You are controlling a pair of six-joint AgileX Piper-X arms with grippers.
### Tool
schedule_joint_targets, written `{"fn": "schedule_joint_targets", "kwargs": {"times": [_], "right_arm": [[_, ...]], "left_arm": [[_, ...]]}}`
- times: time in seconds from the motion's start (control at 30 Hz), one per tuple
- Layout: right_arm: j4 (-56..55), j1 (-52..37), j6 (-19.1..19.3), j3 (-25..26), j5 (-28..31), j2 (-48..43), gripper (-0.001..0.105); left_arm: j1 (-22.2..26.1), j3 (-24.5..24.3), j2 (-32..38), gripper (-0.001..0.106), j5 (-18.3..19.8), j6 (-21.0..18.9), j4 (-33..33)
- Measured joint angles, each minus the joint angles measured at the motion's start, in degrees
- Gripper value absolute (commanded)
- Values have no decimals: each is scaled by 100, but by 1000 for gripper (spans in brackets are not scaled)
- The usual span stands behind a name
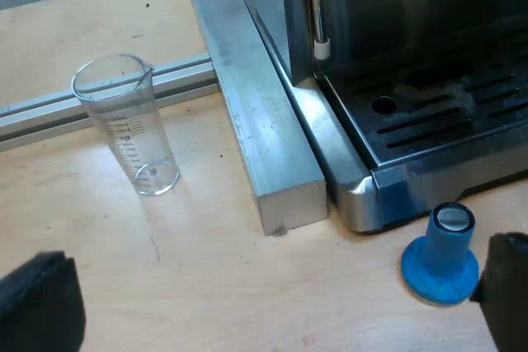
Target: Put the handle in the coffee machine
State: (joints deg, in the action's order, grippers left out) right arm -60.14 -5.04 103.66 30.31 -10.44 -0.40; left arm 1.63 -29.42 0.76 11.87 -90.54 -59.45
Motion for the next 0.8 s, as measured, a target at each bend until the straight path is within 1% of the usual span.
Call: {"fn": "schedule_joint_targets", "kwargs": {"times": [0.3,0.8], "right_arm": [[0,0,-43,0,0,0,79],[0,0,-43,0,0,0,79]], "left_arm": [[-231,0,0,105,0,0,0],[-230,0,0,105,0,0,0]]}}
